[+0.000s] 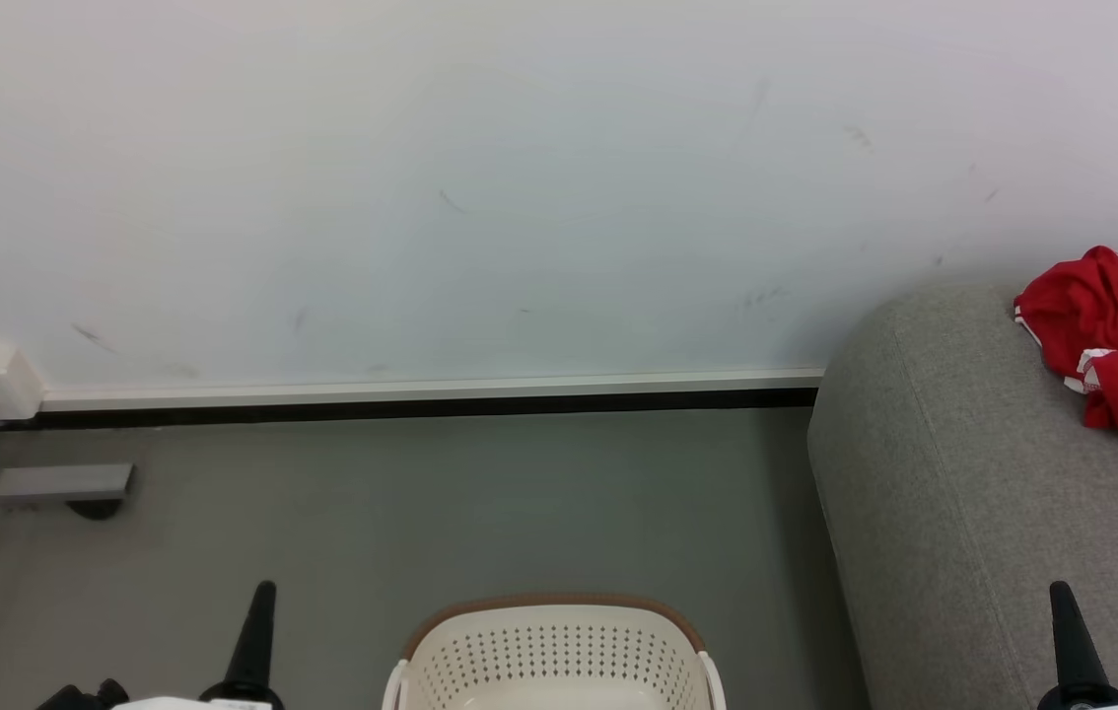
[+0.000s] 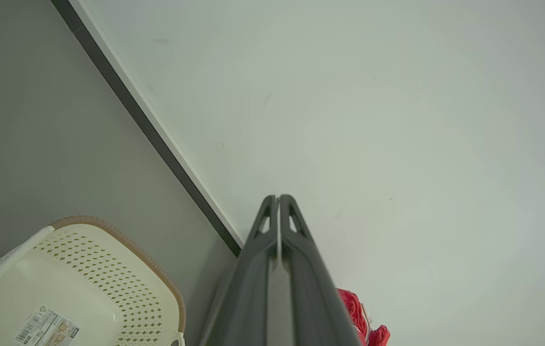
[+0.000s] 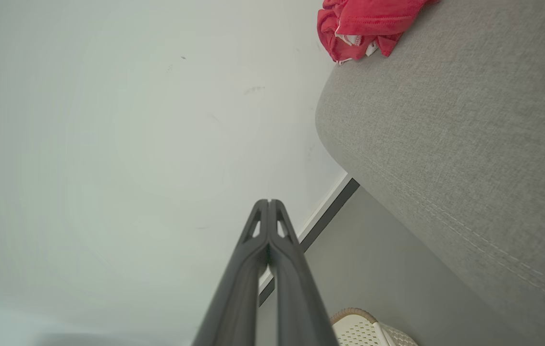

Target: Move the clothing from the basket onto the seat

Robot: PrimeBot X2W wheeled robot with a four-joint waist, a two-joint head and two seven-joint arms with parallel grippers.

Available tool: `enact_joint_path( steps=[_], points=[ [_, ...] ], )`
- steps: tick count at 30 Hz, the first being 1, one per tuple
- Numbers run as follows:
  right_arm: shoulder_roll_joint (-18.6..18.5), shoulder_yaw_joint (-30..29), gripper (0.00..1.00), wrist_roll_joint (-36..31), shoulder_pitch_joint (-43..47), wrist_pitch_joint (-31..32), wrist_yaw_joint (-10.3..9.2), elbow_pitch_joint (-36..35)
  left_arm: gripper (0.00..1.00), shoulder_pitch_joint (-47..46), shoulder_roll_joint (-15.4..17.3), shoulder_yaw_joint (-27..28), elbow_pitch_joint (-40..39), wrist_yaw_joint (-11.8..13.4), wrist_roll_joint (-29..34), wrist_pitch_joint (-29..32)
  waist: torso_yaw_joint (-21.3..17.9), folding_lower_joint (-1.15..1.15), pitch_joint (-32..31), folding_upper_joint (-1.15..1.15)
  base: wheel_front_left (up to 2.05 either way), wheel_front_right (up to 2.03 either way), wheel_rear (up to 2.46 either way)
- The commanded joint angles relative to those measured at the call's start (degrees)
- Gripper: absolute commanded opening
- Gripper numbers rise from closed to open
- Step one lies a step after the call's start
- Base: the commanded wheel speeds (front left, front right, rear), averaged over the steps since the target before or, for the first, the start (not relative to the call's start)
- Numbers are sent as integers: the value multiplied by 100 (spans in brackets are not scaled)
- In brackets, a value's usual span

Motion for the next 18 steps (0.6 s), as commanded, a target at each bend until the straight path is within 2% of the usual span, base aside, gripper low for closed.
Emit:
enact_joint_path(
  steps=[1,18],
  points=[
    [-73,-20,0,175,-140,34,-8,-75,0,-103,33,33,-64,-33,-149,38,-2,0,3,0,0,0,0],
    [-82,-42,0,1088,-281,259,-10,-72,0,-208,39,155,-157,-43,-989,275,-35,0,42,0,0,0,0]
  ],
)
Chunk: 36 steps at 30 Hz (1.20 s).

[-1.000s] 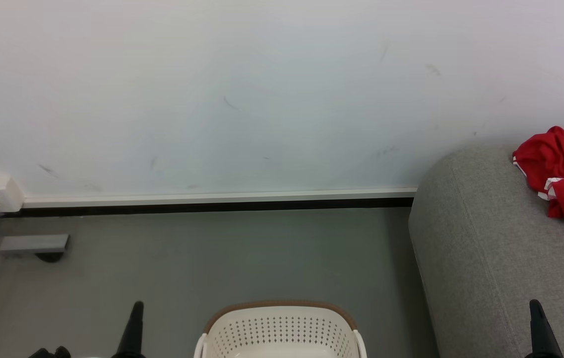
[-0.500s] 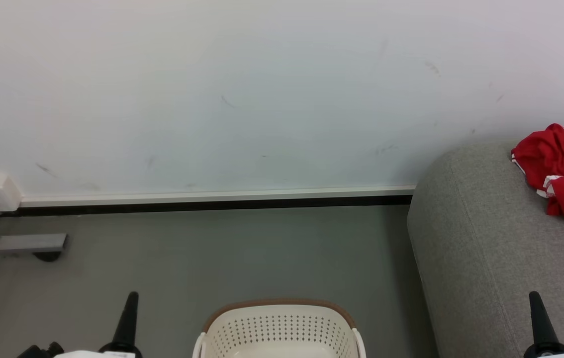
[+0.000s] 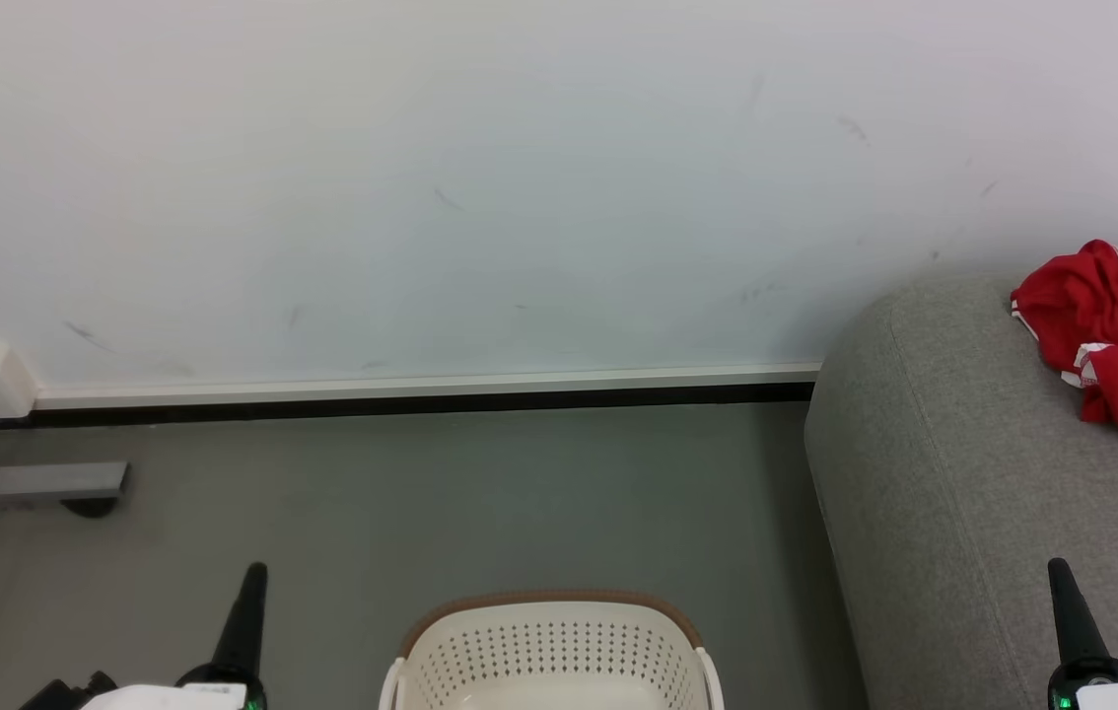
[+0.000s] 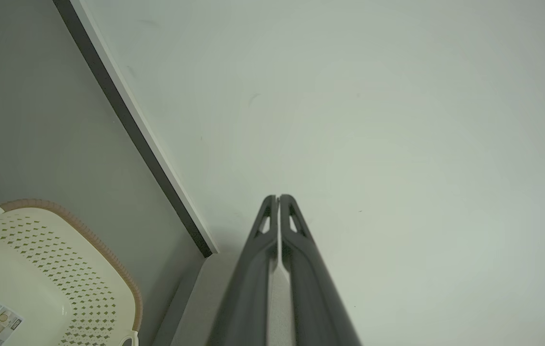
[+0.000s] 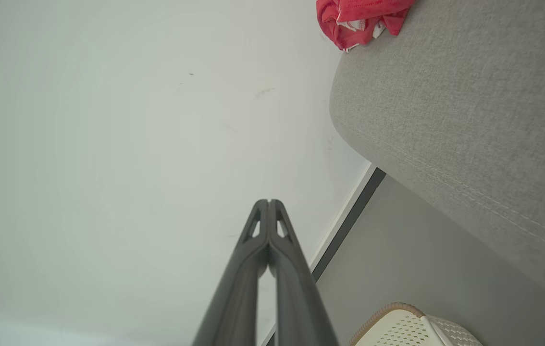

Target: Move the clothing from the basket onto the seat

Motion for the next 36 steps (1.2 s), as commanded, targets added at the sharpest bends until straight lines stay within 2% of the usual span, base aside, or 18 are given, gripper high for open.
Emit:
enact_joint_path(
  steps=[1,36],
  points=[
    [-73,-23,0,148,-92,27,-10,-62,0,-107,36,38,-67,-42,-153,36,-3,0,3,0,0,0,0],
    [-78,-58,0,1643,-339,405,-14,-52,0,-254,45,231,-198,-52,-1489,421,-68,0,82,0,0,0,0]
  ],
)
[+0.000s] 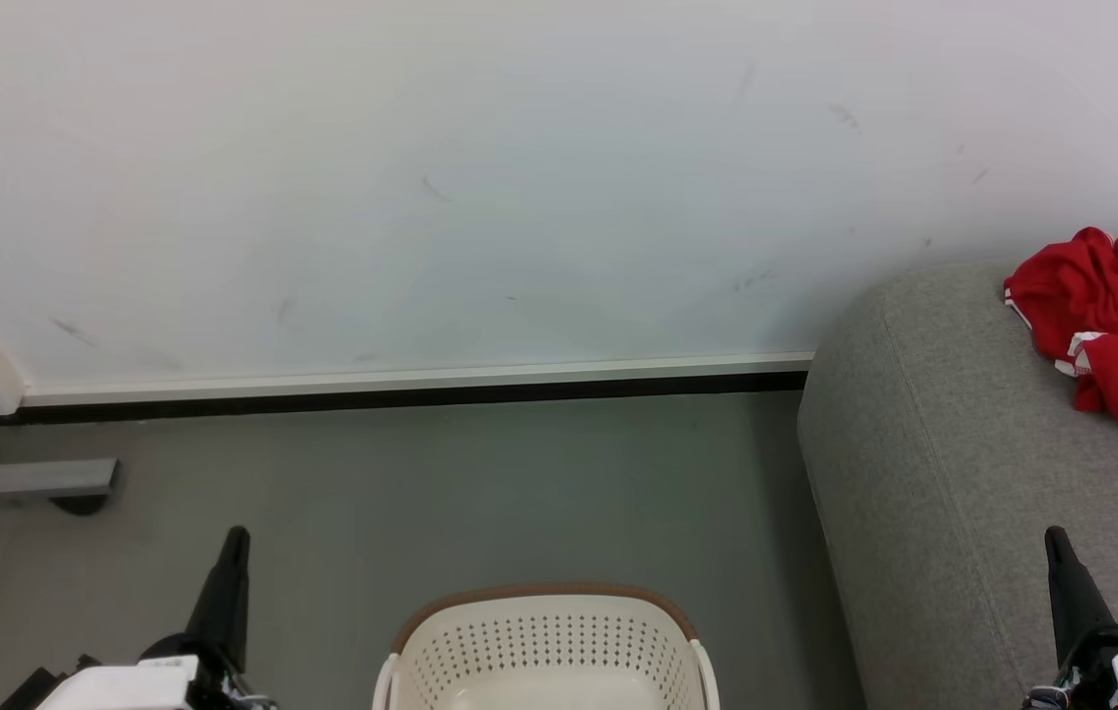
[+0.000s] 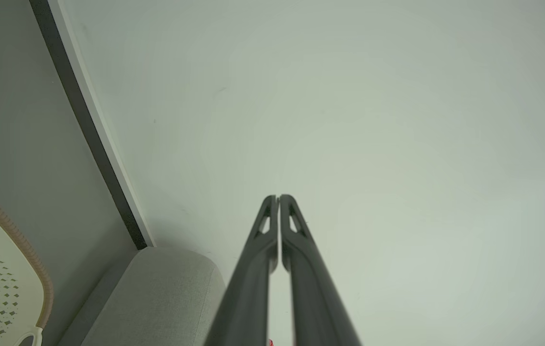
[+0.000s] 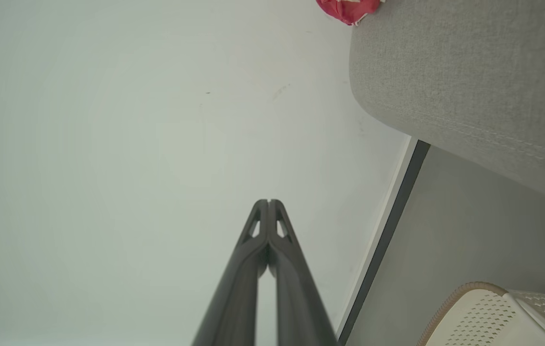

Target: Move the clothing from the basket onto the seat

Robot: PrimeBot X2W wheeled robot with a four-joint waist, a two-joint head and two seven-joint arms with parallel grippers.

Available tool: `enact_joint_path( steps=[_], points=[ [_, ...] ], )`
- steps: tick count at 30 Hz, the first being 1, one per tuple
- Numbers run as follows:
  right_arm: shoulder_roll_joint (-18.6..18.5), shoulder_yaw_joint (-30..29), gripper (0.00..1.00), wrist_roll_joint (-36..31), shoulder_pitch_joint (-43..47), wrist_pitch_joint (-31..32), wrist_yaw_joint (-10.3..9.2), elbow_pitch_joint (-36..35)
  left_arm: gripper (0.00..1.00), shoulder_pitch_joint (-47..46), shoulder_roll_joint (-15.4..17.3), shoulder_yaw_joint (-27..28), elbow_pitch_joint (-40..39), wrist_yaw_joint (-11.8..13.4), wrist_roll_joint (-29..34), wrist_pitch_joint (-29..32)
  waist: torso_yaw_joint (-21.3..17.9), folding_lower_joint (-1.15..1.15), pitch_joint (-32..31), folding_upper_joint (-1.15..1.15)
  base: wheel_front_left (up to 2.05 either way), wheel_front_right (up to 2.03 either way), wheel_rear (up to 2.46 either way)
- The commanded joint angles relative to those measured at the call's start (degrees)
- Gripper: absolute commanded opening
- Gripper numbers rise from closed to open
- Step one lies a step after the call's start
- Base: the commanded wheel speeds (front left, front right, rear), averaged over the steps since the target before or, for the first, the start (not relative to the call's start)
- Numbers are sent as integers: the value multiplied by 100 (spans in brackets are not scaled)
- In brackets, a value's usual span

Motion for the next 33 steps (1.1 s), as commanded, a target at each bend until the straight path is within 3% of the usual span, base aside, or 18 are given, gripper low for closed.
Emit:
enact_joint_path(
  steps=[1,33],
  points=[
    [-50,-25,0,118,-80,13,-14,-33,0,-58,37,27,-29,-36,-98,34,-1,0,2,0,0,0,0],
    [-50,-25,0,145,-90,35,-14,-32,0,-61,37,30,-34,-37,-156,45,-5,0,6,0,0,0,0]
  ],
)
